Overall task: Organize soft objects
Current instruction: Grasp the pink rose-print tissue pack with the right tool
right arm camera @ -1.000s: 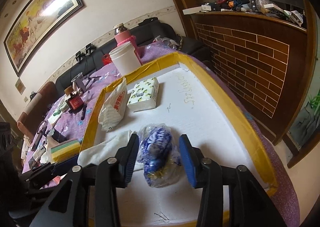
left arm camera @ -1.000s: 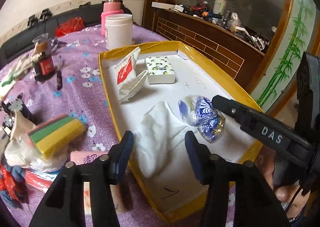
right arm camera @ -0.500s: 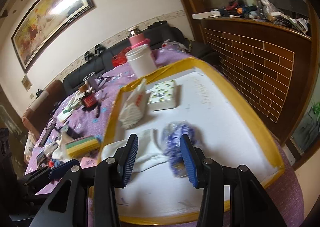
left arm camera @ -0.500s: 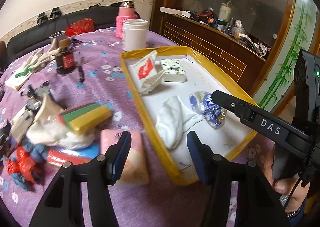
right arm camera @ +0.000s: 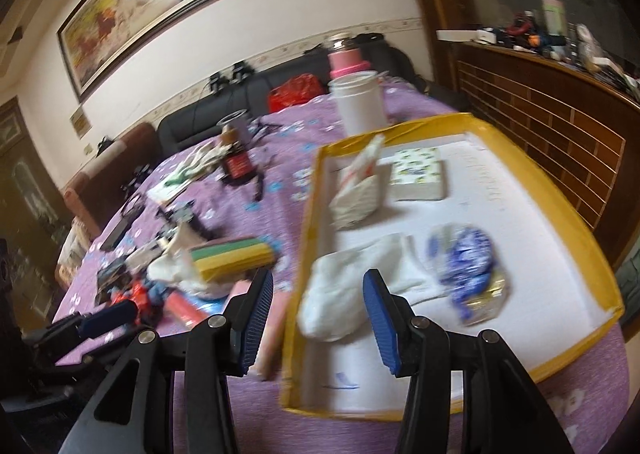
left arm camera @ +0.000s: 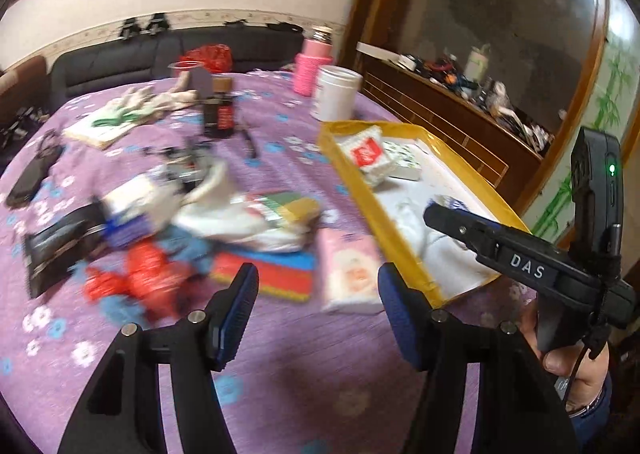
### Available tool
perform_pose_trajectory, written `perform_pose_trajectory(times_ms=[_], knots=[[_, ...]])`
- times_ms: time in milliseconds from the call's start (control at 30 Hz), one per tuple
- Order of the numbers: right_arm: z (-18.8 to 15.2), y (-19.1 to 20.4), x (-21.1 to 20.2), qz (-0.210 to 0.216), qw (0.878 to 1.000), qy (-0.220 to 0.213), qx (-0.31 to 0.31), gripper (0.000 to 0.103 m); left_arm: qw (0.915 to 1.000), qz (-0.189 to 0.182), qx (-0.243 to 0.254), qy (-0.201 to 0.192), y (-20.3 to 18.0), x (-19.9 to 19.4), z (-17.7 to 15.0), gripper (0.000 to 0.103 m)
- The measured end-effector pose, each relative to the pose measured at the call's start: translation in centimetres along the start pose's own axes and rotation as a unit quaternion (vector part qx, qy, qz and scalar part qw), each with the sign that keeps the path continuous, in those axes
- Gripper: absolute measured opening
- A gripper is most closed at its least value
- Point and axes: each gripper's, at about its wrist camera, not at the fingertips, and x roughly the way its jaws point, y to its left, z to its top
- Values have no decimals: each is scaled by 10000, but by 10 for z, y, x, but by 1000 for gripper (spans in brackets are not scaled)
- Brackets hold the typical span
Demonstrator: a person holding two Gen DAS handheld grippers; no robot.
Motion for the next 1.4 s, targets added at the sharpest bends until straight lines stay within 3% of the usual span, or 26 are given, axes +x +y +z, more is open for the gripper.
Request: perform_pose_trajectory(times_ms=[200,467,667,833,967,1067,1133,1200,1300,1400], knots=[[-10,38,12,289,9987,271,-325,51,9986,340,-354,-216,59,-35,-17,64],[-25,67,37,194,9954,752,-554,51,9924,656,-1022,-210,129,-53,-49,64],[-1,72,59,-72,9922,954,-797,59,9921,508,-1144,-35,145,-45,-63,64],[23,69,96,-206,9838,1434,-1054,67,9930,384,-1112,-74,144,-48,-66,66],[17,66,112,-140,9774,1865,-987,67,9930,312,-1136,-86,145,-48,-67,66],[0,77,100,226,9724,2031,-1130,67,9923,255,-1204,-98,148,-48,-67,66],[-12,87,84,879,9659,2181,-1084,67,9922,231,-1223,-100,148,-48,-67,66],[-19,92,59,1222,9667,1956,-1109,67,9923,222,-1210,-120,148,-49,-67,66],[-22,85,33,587,9804,1478,-1165,78,9926,217,-1191,-105,147,-49,-67,66],[-36,82,26,565,9791,1613,-1103,79,9927,210,-1184,-110,147,-49,-67,66]])
